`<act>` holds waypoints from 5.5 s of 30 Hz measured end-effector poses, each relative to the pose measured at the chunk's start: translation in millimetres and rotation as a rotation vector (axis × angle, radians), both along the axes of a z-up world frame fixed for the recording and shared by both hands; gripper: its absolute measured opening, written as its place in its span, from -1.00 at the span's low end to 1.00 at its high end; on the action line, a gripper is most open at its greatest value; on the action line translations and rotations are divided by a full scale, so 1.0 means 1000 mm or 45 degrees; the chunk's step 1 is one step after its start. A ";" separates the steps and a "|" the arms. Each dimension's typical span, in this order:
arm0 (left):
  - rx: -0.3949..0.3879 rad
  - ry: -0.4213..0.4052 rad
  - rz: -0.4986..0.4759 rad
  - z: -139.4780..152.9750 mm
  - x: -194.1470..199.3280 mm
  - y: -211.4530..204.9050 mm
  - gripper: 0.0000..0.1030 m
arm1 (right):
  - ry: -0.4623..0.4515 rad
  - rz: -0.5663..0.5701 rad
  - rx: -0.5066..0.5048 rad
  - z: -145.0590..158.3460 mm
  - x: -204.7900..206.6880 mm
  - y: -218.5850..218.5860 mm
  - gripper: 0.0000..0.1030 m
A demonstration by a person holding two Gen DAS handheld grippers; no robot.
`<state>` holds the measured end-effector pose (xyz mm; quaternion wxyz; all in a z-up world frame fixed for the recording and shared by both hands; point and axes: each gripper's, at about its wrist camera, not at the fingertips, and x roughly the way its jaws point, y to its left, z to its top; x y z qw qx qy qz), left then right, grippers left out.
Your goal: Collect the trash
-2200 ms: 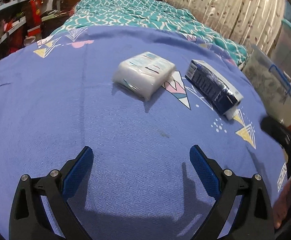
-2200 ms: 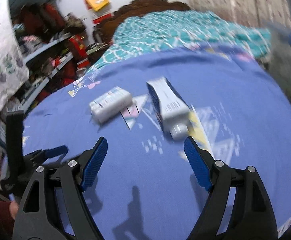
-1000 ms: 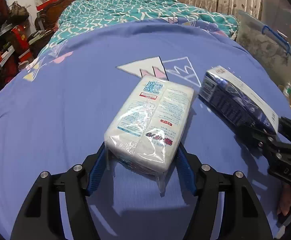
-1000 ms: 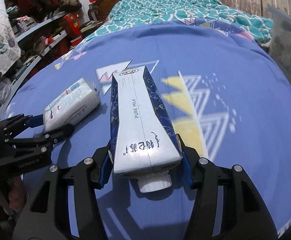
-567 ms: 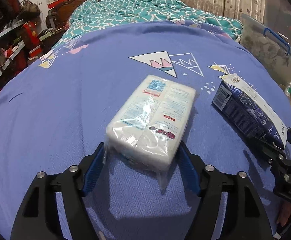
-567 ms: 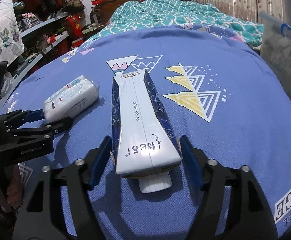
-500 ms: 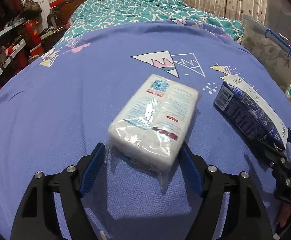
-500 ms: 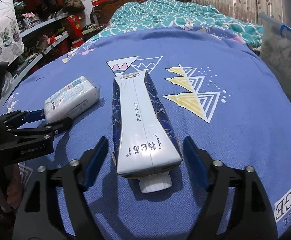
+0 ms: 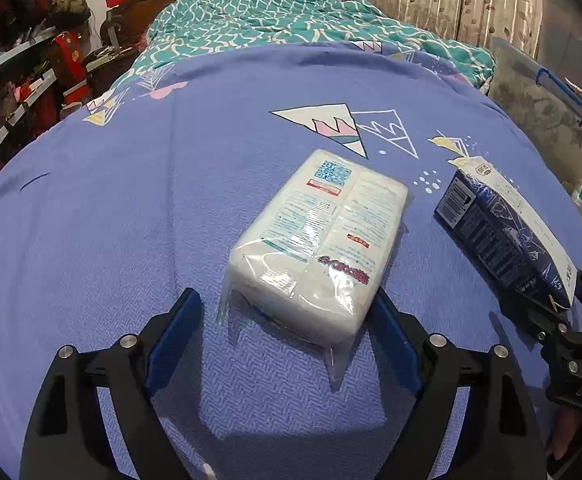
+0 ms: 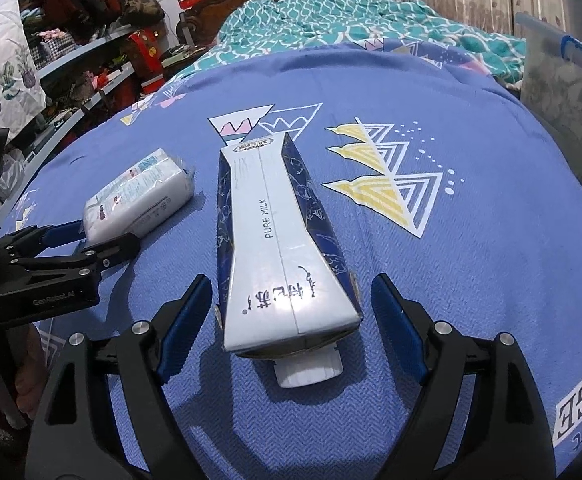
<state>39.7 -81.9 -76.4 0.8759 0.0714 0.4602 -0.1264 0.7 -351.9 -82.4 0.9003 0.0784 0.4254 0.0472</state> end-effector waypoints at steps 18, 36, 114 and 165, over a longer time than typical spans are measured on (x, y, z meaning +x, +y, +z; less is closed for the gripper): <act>-0.041 -0.004 0.002 0.002 0.001 0.004 0.69 | 0.001 -0.019 0.007 -0.002 0.000 -0.002 0.62; -0.066 0.021 0.001 -0.001 0.005 0.007 0.77 | 0.058 0.042 -0.104 -0.005 0.004 0.016 0.93; -0.053 0.084 -0.963 0.050 -0.038 -0.358 0.25 | -0.336 -0.935 0.083 0.033 -0.144 -0.243 0.05; -0.064 0.127 -1.078 0.046 -0.063 -0.385 0.59 | -0.416 -1.126 0.147 0.036 -0.183 -0.268 0.61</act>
